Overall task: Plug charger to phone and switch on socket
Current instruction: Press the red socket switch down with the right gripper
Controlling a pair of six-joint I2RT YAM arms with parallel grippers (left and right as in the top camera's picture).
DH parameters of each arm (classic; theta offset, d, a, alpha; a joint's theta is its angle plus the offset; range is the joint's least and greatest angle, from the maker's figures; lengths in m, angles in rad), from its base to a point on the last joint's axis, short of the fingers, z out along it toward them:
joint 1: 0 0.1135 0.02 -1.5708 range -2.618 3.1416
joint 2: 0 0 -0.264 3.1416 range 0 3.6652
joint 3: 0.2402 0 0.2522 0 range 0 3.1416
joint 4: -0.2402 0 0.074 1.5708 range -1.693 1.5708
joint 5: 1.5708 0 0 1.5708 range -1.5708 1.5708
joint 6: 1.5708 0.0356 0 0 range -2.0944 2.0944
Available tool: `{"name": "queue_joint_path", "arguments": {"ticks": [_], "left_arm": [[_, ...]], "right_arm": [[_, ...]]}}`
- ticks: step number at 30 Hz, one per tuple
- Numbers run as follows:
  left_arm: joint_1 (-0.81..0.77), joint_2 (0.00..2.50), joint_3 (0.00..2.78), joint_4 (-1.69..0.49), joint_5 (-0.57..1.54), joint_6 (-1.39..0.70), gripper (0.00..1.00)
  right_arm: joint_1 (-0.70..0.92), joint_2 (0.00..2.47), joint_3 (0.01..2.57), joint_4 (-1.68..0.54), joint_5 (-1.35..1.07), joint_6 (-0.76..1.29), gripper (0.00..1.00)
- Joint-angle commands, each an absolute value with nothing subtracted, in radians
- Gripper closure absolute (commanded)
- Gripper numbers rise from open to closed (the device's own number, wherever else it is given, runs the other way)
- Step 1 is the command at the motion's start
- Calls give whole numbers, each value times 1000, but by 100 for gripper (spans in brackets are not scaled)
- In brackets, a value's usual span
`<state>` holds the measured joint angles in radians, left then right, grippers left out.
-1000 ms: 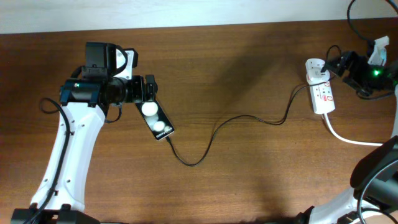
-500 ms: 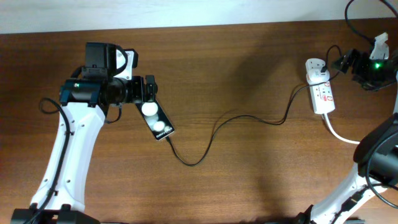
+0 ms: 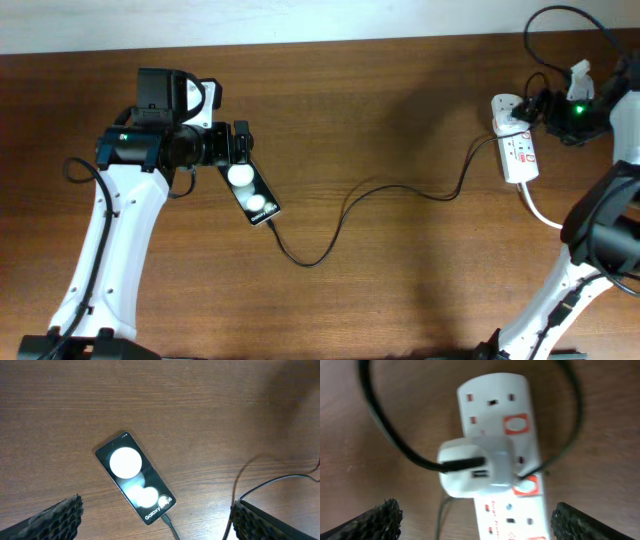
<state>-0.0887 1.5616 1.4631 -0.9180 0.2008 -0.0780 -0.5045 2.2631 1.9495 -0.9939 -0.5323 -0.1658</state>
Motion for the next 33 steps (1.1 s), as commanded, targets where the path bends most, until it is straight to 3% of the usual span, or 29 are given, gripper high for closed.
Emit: {"name": "queue_joint_path", "arguments": {"ticks": [1, 33], "left_arm": [[-88, 1548, 1465, -918, 194, -62, 1], [-88, 1548, 1465, -918, 194, -62, 1]], "right_arm": [[-464, 2285, 1963, -978, -547, -171, 1], [-457, 2331, 1922, -968, -546, -167, 1]]}}
